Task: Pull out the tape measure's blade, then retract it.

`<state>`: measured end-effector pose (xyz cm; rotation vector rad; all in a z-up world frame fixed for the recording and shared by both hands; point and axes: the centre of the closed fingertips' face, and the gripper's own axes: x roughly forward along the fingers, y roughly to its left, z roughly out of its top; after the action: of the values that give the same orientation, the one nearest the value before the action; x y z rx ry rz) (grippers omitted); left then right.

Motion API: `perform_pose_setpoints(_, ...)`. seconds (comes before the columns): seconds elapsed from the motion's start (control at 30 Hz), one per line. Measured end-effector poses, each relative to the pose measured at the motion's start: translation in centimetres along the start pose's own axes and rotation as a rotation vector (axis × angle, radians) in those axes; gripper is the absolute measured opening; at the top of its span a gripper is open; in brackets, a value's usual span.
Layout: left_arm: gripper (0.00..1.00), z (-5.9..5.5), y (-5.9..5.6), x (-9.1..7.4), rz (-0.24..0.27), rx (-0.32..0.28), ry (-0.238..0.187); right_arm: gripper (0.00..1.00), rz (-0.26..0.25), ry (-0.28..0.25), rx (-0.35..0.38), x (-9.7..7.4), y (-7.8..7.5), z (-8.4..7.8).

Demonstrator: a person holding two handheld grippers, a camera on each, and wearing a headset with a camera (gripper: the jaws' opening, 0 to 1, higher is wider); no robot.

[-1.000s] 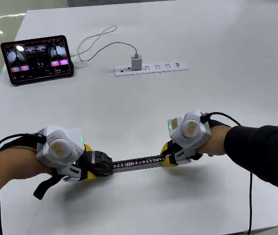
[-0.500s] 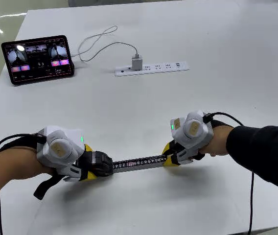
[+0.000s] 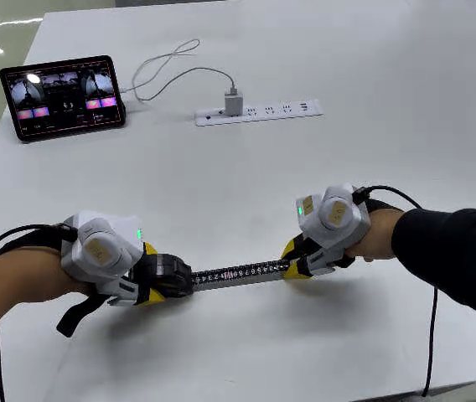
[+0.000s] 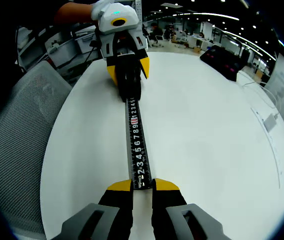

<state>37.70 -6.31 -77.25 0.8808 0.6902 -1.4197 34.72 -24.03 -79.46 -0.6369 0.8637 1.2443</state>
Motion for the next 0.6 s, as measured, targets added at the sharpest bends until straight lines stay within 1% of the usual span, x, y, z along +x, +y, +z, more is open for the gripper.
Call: perform_pose_setpoints(0.6,0.33,0.06,-0.05,0.08,0.001,-0.003,-0.002,0.09,0.002,0.006,-0.003,-0.44,-0.03,-0.71)
